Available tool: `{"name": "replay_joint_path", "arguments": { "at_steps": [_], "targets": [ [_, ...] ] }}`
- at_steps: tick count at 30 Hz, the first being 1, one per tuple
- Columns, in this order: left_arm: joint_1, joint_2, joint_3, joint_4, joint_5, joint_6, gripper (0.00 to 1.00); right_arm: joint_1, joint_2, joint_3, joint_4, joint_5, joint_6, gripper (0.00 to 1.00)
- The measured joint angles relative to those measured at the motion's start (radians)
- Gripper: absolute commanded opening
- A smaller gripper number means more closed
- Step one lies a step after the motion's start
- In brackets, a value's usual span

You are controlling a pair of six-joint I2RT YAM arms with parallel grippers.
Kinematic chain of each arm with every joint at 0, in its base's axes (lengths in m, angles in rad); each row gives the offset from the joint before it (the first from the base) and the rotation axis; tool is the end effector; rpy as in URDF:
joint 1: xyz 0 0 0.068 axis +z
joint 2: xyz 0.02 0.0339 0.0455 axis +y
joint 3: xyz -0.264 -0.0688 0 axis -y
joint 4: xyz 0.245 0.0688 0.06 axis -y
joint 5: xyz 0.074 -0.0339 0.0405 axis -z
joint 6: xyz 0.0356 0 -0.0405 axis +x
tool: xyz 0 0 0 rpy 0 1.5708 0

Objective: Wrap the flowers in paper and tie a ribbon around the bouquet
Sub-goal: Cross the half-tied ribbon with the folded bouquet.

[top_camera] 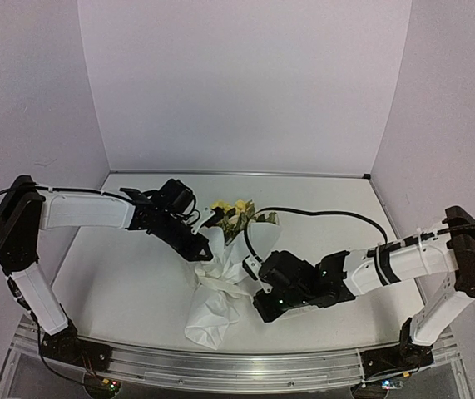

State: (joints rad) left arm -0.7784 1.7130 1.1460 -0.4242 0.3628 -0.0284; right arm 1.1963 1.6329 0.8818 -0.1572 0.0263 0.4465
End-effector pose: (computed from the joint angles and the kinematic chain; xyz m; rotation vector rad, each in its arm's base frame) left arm 0.2439 -0.2583 0.2041 1.1047 2.4111 -0.7567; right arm 0.1193 0.3010 0.1672 -0.9413 2.4242 0.6315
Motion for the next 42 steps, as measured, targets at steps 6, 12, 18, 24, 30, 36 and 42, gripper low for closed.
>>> {"name": "replay_joint_path", "arguments": {
  "at_steps": [6, 12, 18, 24, 30, 36, 42],
  "targets": [
    [0.059, 0.011, -0.017, 0.148, 0.027, -0.124, 0.00, -0.070, 0.000, 0.009, -0.042, 0.011, 0.005, 0.00],
    [0.116, 0.076, -0.018, 0.343, 0.019, -0.285, 0.00, -0.214, 0.000, 0.064, -0.095, -0.003, 0.004, 0.00],
    [0.114, 0.073, -0.056, 0.522, -0.041, -0.426, 0.00, -0.262, 0.000, 0.109, -0.151, -0.008, -0.030, 0.00],
    [0.116, -0.052, -0.263, 0.692, -0.111, -0.582, 0.00, -0.331, -0.027, 0.111, -0.220, -0.012, -0.057, 0.00],
    [0.106, -0.165, -0.455, 0.787, -0.168, -0.692, 0.00, -0.382, -0.054, 0.123, -0.276, -0.014, -0.081, 0.00],
    [0.001, -0.283, -0.606, 0.812, -0.285, -0.781, 0.00, -0.410, -0.055, 0.138, -0.319, -0.020, -0.091, 0.00],
    [-0.078, -0.358, -0.682, 0.828, -0.393, -0.843, 0.00, -0.477, -0.064, 0.156, -0.364, -0.021, -0.091, 0.00]
  ]
}}
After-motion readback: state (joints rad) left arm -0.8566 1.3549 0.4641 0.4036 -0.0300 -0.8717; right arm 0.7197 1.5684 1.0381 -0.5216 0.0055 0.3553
